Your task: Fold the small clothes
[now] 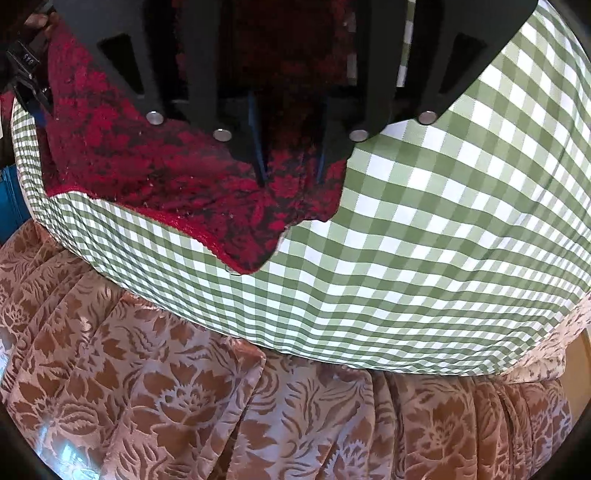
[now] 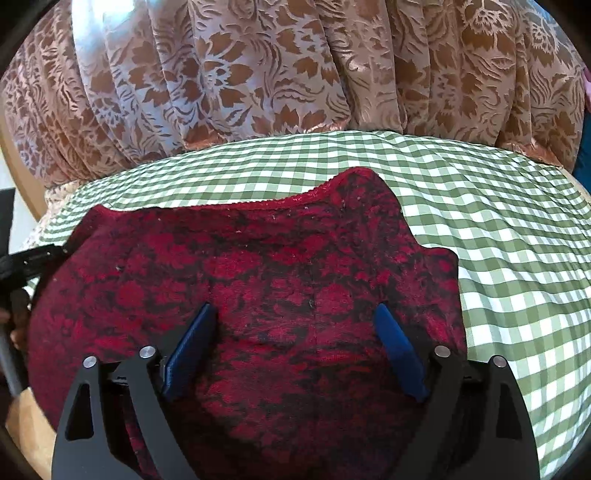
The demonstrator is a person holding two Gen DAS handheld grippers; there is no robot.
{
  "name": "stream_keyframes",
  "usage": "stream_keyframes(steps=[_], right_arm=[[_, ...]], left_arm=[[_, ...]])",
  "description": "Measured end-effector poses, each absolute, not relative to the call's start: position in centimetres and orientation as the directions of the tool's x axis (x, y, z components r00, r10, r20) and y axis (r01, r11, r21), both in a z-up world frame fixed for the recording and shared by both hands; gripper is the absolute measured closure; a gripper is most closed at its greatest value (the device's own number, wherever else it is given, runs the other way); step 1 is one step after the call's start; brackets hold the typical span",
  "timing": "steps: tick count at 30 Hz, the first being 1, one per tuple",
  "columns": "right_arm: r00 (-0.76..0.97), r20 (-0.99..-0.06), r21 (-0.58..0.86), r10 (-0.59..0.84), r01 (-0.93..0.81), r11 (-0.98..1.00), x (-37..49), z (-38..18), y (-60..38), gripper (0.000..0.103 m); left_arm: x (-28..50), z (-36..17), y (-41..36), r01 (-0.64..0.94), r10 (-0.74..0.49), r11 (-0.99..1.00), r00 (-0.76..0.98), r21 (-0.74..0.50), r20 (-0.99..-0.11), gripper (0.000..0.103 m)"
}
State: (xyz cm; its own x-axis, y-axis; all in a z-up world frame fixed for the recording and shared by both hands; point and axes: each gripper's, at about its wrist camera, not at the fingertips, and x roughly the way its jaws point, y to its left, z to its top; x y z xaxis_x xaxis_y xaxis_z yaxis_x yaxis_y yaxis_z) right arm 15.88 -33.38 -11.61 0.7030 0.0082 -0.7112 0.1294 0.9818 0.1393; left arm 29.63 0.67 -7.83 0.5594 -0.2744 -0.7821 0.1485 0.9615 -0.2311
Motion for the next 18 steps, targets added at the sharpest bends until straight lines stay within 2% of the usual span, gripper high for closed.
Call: stream_keyframes(steps=[1, 2, 3, 7, 13, 15, 18], right_arm=[[0.701, -0.713, 0.140, 0.009, 0.130, 0.982, 16.0, -11.5, -33.4, 0.016], [0.699, -0.715, 0.144, 0.013, 0.129, 0.981, 16.0, -11.4, -33.5, 0.016], [0.699, -0.715, 0.148, 0.018, 0.126, 0.981, 16.0, -11.3, -33.6, 0.016], [0.695, -0.716, 0.191, 0.065, 0.105, 0.976, 15.4, -10.2, -34.3, 0.016], [0.749, -0.651, 0.340, 0.127, 0.137, 0.930, 12.3, -7.4, -37.6, 0.016], [0.749, -0.650, 0.364, 0.133, 0.153, 0.919, 11.4, -7.4, -38.8, 0.016], [0.688, -0.725, 0.285, 0.030, 0.260, 0.922, 10.9, -9.1, -40.2, 0.016]], left_arm=[[29.7, -7.4, 1.2, 0.113, -0.247, 0.968, 0.571, -0.223, -0.783, 0.042], [29.4, -6.6, 1.8, 0.072, -0.231, 0.970, 0.589, -0.234, -0.774, 0.039], [29.0, -5.9, 2.3, 0.067, -0.246, 0.963, 0.604, -0.259, -0.758, 0.039], [25.6, -3.0, 2.2, 0.090, -0.213, 0.974, 0.684, -0.209, -0.698, 0.041], [19.1, -0.5, -1.3, 0.307, -0.364, 0.930, 0.691, -0.202, -0.625, 0.041], [17.7, -1.0, -3.9, 0.400, -0.416, 0.899, 0.649, -0.180, -0.637, 0.041], [17.9, -3.9, -7.5, 0.450, -0.387, 0.885, 0.559, -0.124, -0.734, 0.041]])
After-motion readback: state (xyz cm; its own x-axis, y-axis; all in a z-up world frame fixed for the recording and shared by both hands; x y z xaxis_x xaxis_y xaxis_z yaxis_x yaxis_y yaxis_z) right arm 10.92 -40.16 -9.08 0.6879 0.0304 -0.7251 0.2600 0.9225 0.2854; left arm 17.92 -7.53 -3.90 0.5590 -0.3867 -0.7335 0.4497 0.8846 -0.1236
